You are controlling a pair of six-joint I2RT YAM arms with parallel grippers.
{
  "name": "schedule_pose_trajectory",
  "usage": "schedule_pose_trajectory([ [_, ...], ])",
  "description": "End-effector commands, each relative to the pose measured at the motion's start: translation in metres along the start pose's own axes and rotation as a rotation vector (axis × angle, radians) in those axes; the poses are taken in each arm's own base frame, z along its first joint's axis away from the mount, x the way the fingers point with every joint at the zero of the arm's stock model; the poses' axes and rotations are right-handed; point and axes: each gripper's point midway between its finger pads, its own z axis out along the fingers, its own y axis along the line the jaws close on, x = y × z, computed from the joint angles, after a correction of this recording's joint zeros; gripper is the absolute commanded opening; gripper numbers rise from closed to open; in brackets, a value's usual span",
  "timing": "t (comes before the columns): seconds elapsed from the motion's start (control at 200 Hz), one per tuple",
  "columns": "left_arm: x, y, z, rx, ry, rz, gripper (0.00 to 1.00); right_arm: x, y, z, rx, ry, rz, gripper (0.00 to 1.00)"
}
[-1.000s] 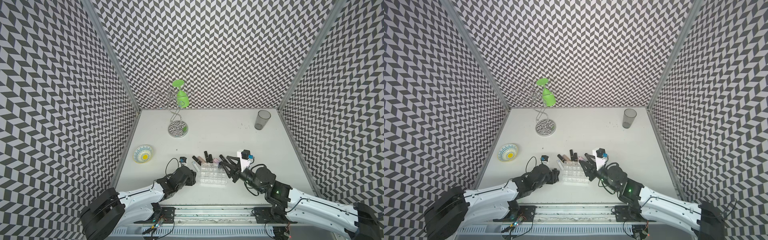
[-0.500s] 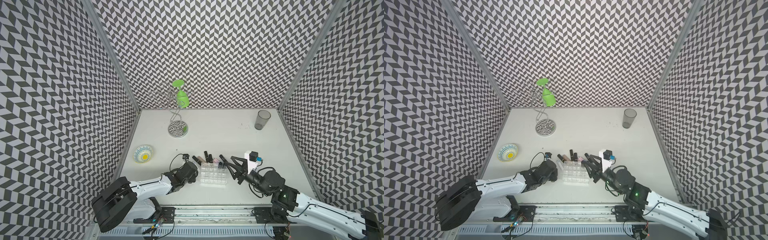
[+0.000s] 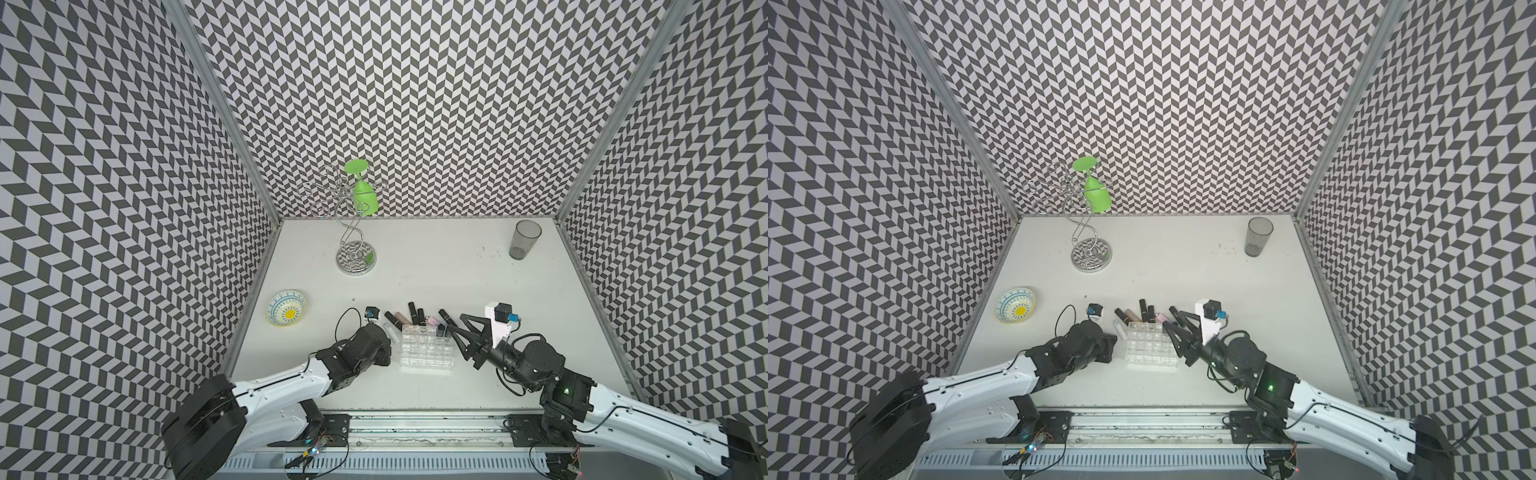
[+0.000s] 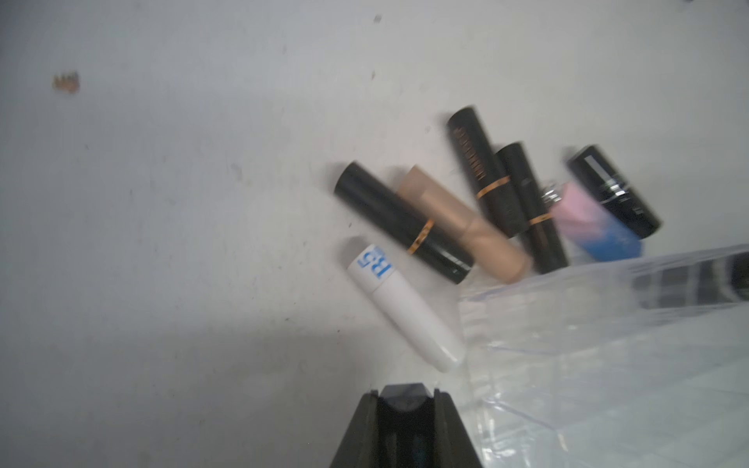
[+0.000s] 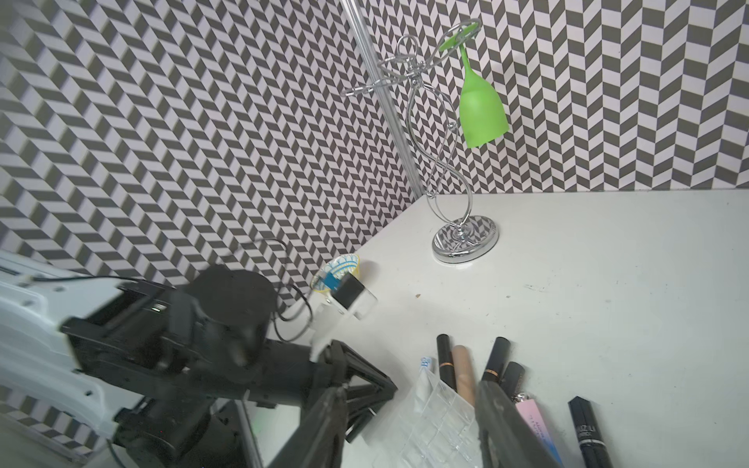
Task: Arrange the lipsticks in the organizer
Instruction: Pick up the lipstick at the center of the board.
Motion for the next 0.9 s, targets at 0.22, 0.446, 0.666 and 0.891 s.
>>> schedule_pose_trajectory([
  [0.22,-0.095,-0.120,-0.108,0.633,-0.558,0.401,0.00,-0.053,0.061,0.007,-0.346,0.067,0.112,0.55],
  [0.446,-0.096,-0.141,-0.141,0.751,-0.730,0.599,0.00,-0.048,0.064,0.010,-0.426,0.130,0.154,0.51],
  [0.666,-0.086,-0.140,-0.137,0.716,-0.796,0.763,0.00,-0.036,0.067,0.024,-0.430,0.252,0.179,0.48],
  [0.891,-0.112,-0.126,-0.169,0.738,-0.951,0.571,0.00,-0.033,0.074,0.016,-0.523,0.163,0.100,0.48],
])
